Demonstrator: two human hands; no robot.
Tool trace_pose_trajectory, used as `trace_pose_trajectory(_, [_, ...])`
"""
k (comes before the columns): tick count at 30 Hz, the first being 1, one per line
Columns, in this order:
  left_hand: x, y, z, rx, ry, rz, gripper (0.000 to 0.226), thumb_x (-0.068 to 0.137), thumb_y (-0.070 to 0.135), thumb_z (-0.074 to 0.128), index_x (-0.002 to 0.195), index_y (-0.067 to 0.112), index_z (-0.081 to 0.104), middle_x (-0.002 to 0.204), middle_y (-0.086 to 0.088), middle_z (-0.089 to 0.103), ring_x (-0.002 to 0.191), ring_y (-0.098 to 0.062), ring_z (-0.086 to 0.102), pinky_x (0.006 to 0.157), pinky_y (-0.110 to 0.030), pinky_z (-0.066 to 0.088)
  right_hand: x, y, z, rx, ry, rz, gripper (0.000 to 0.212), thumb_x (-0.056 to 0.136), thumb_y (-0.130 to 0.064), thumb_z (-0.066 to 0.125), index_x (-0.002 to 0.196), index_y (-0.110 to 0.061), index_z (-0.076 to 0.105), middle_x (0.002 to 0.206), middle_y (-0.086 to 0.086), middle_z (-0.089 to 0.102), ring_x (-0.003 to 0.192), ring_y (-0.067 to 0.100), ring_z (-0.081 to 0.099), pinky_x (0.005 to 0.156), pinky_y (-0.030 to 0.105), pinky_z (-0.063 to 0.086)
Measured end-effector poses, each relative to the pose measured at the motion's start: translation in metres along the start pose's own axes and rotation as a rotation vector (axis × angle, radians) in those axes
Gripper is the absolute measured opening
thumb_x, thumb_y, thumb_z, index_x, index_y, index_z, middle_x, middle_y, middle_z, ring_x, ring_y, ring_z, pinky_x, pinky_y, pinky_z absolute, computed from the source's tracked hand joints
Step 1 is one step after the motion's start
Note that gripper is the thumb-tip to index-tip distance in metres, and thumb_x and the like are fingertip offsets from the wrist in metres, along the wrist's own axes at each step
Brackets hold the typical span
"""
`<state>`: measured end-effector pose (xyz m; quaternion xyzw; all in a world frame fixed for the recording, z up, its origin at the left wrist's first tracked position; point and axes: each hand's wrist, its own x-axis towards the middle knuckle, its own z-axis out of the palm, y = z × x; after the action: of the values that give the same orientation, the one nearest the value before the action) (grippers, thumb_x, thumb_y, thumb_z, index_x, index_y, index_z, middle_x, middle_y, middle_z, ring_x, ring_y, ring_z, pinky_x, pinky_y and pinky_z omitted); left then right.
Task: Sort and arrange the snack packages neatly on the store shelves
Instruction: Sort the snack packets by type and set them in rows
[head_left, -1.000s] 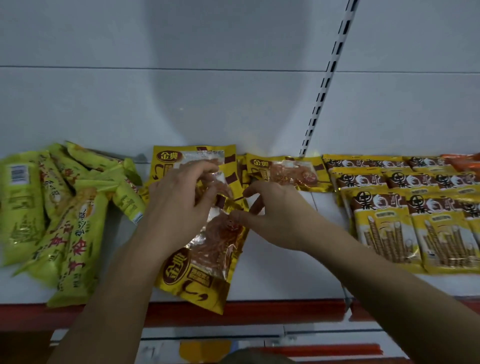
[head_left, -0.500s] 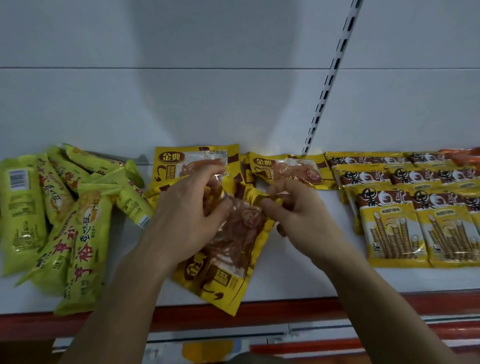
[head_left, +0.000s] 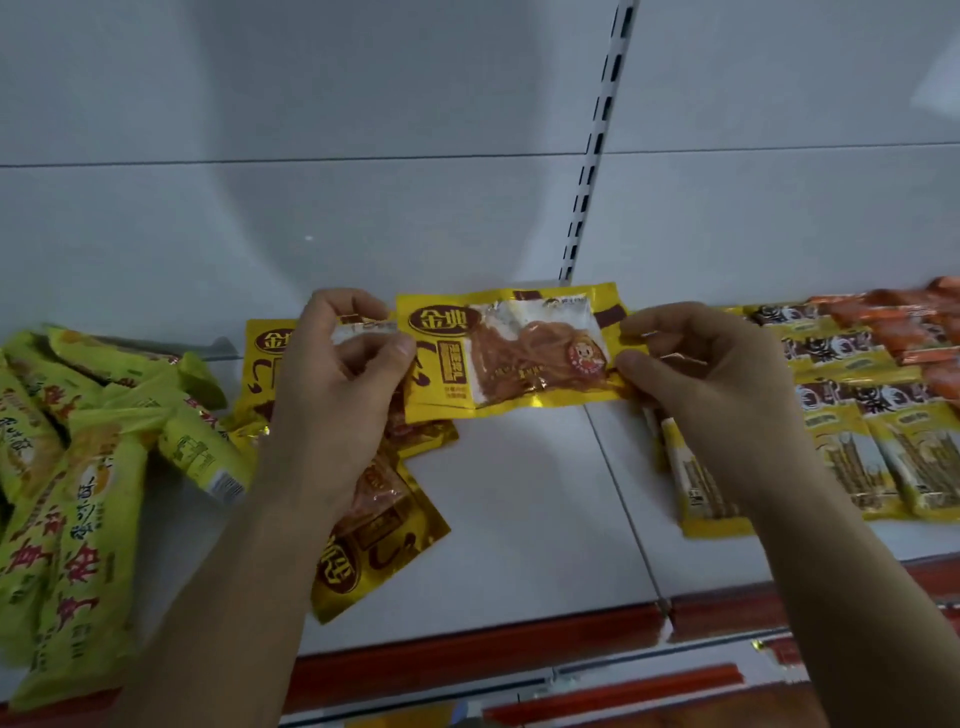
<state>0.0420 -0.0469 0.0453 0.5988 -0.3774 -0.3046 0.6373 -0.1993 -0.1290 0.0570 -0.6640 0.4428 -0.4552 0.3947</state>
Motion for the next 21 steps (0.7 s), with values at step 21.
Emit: trace_pose_trajectory(21, [0.001,-0.026,0.038,0.591,-0.058,0.216,0.023,0.089,0.019,0.075,0.110,0.029,0.073,0.090,0.018,0.071,0.075,-0.001,0.068,0.068,-0.023,0.057,0.008,0.027,-0.020,-0.684,0.040,-0.167,0.010,0.089,-0.029,0.073,0.096,-0.029,0.079,0.082,-0.014,0.074,0.055,-0.002,0.059,0.058,0.015,0.045])
